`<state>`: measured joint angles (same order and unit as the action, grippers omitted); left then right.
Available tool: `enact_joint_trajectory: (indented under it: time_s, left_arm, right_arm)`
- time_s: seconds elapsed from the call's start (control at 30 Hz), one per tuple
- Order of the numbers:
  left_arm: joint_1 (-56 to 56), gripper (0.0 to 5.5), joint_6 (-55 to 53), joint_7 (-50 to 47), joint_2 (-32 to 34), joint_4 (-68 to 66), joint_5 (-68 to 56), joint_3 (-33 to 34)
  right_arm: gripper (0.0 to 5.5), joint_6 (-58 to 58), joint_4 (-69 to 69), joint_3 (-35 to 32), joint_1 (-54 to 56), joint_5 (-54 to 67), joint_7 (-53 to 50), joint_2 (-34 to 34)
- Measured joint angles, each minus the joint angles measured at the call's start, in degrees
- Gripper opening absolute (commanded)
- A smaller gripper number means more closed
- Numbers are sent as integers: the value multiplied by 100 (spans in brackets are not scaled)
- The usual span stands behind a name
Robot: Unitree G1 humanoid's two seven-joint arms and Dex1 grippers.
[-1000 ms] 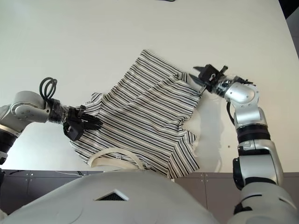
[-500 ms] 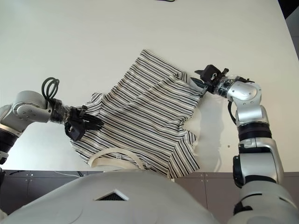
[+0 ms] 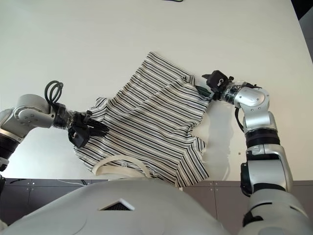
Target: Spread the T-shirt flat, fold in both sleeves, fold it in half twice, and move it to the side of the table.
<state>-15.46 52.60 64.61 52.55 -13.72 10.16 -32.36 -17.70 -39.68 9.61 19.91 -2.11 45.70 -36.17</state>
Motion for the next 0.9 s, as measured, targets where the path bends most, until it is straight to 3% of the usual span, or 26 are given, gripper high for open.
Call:
enact_joint_trajectory:
  time_s: [0.47,0.77,0.9]
  left_arm:
    - [15,98,-38,-4,5,53,1,2]
    - [21,98,-32,-3,5,108,4,-68]
    - [-6,98,10,-1,6,64,2,-98]
  right_arm:
    - [226,69,215,-127,188,2,0,38]
    - [226,-243,-351,60,212,-227,-29,74]
    - [226,-801,-899,565,702,-1283,-934,-113]
